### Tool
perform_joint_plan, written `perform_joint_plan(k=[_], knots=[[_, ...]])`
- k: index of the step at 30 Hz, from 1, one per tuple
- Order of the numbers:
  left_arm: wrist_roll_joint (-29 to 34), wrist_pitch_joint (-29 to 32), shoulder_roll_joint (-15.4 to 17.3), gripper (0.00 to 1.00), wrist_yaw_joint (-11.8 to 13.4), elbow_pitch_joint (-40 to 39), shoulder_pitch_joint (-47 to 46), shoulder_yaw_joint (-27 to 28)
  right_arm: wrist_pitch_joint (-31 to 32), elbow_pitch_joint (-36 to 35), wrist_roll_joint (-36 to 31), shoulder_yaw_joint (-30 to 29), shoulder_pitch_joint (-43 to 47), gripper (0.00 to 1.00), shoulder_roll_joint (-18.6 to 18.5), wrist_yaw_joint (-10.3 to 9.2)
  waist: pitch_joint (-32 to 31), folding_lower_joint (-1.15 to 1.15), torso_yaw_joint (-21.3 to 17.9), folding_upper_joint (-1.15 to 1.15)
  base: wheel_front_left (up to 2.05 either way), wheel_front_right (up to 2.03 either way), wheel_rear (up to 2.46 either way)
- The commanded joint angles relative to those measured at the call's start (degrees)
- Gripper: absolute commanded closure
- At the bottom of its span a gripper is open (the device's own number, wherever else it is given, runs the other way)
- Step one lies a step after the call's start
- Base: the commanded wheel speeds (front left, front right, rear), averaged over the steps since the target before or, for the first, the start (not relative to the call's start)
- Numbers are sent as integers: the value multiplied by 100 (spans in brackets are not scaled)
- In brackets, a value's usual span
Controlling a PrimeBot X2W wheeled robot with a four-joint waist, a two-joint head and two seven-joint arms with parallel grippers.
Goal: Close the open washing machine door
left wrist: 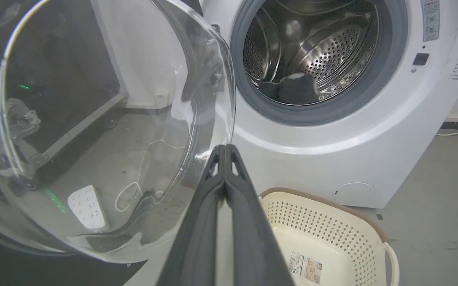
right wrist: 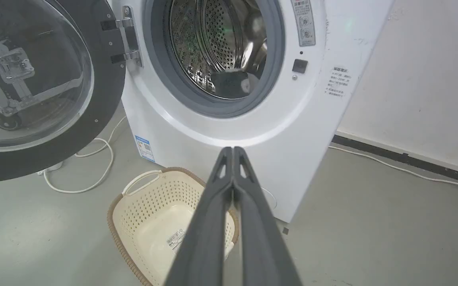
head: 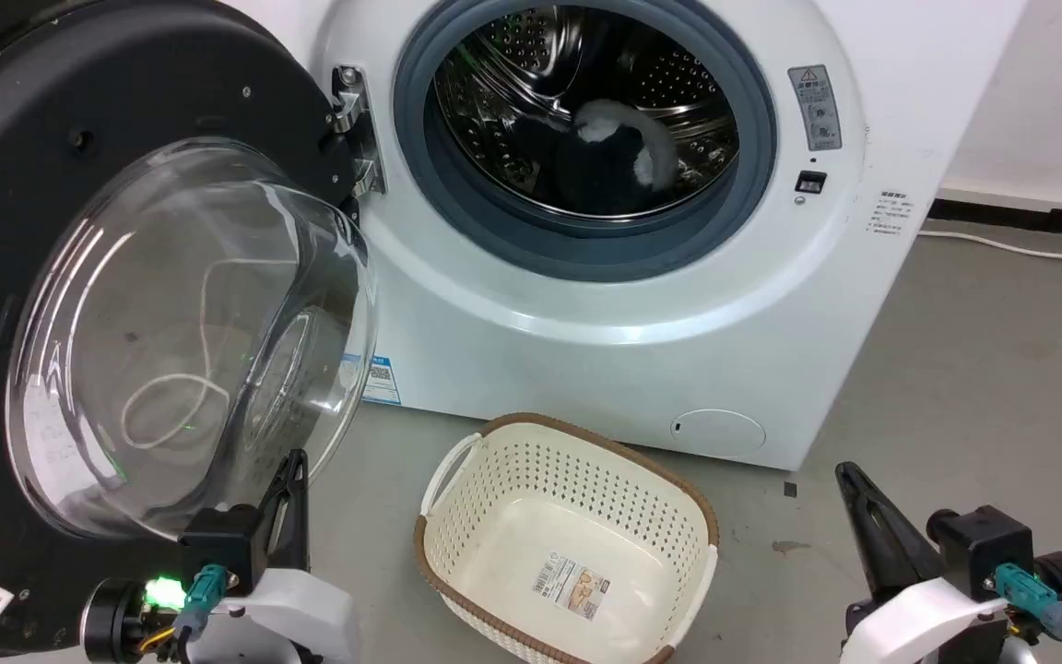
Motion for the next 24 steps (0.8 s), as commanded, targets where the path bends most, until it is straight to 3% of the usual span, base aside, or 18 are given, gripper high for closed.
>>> perform_joint_plan(k=[1,24], knots=[[16,2,-1,100,14,-23,66,5,3,-25,-29,-2,-73,100,-1,5,0,0,0,0,0,0,0],[16,2,-1,100,14,-23,66,5,3,-25,-29,-2,-73,100,-1,5,0,0,0,0,0,0,0]])
